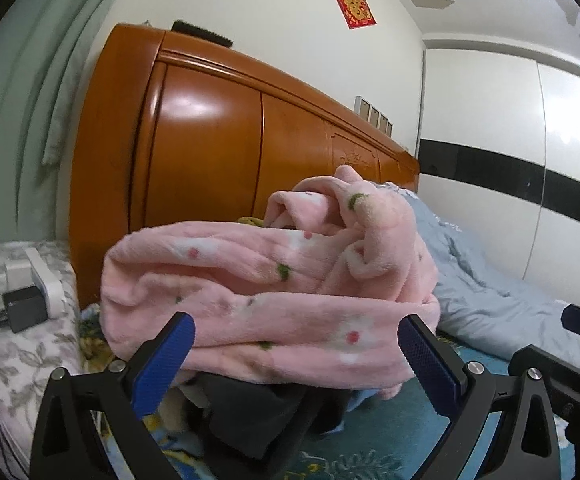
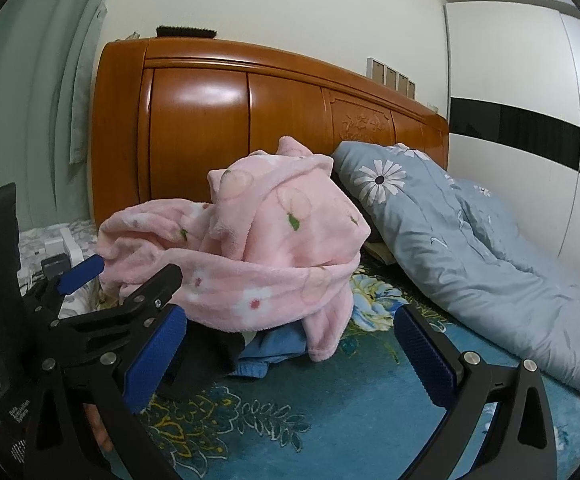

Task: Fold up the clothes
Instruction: 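Approach the heaped pink fleece garment with both grippers open, then grasp the pink garment with the right gripper and lift it off the heap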

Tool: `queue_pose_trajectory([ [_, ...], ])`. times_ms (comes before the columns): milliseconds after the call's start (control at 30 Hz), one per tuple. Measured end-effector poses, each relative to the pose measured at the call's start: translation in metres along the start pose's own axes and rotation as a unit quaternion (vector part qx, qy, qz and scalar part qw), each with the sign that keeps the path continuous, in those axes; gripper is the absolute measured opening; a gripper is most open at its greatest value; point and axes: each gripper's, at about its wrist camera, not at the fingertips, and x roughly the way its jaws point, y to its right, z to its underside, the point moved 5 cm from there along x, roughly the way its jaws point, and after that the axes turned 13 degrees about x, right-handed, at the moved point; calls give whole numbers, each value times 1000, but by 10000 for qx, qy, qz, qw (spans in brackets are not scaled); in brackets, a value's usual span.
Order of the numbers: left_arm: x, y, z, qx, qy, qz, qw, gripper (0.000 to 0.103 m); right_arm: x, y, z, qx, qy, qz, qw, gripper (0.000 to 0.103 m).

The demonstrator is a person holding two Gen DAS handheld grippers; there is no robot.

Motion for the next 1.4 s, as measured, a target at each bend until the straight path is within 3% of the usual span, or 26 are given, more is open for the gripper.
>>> queue_pose_trajectory([
  [167,2,-8,-1,-29,-101,92,9999,103,3,-1,0,279,-76,-212,9994,103],
  [467,8,-14,2,25,-299,312,9991,103,13,11,-5,865,21,-27,9962,103],
  [667,13,-25,4,-462,-367,638,9962,103,23,15,0,880,-136,151,9959,103],
  [833,14,-27,4,-460,-345,719,9958,103,32,13,7,994,-388,194,9941,103],
  [1000,17,-34,6,-582,-368,843,9941,103,29,4,5,970,-331,274,9944,103],
  [1233,21,-47,11,-687,-520,665,9941,103,25,-9,-26,357,-109,991,9944,103],
  [1300,24,-53,13,-770,-567,607,9936,103,29,-18,-45,302,-123,831,9960,103],
  [1400,28,-64,17,-978,-608,673,9911,103,47,-35,-66,324,-518,298,9977,103],
])
